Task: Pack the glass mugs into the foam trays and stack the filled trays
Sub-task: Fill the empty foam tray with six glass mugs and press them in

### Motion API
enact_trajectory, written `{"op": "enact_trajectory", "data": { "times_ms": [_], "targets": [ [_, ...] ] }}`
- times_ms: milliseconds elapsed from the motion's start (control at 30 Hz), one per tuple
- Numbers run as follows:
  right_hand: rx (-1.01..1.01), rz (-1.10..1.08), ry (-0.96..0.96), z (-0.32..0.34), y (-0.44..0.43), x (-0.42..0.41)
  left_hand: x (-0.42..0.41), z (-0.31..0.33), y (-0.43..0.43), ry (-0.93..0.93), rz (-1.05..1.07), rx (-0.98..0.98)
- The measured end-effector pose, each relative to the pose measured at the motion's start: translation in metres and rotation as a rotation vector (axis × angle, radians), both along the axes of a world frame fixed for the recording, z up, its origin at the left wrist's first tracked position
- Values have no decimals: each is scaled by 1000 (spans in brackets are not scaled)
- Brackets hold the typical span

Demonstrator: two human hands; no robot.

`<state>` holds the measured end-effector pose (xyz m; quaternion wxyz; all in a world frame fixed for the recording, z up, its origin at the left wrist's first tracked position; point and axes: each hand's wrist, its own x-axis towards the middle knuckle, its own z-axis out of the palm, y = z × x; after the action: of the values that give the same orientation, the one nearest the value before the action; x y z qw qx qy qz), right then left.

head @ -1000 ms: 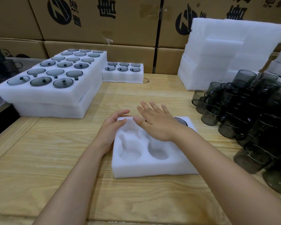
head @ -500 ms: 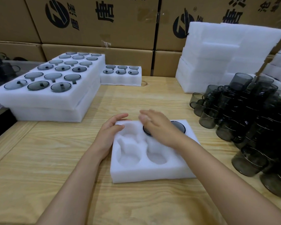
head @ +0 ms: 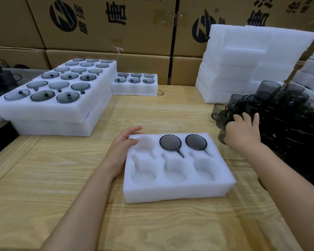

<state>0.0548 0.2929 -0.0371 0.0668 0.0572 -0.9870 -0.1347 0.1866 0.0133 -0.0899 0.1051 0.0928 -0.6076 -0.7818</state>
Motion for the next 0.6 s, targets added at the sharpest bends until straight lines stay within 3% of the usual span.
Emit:
{"op": "enact_trajectory", "data": {
  "times_ms": [133,233,467,600],
  "targets": [
    [-283,180,-84,2,-11,-6,-1,-1,0,-5,8,-20],
    [-544,171,-190,6,-14,-7,-1,0,0,-7,6,-30],
    [-480,108,-292,10,-10,-13,-1,-1,0,-3,15,-42],
    [-440,62,-100,12,-8,-7,-2,-2,0,39,24,-37]
  ]
}}
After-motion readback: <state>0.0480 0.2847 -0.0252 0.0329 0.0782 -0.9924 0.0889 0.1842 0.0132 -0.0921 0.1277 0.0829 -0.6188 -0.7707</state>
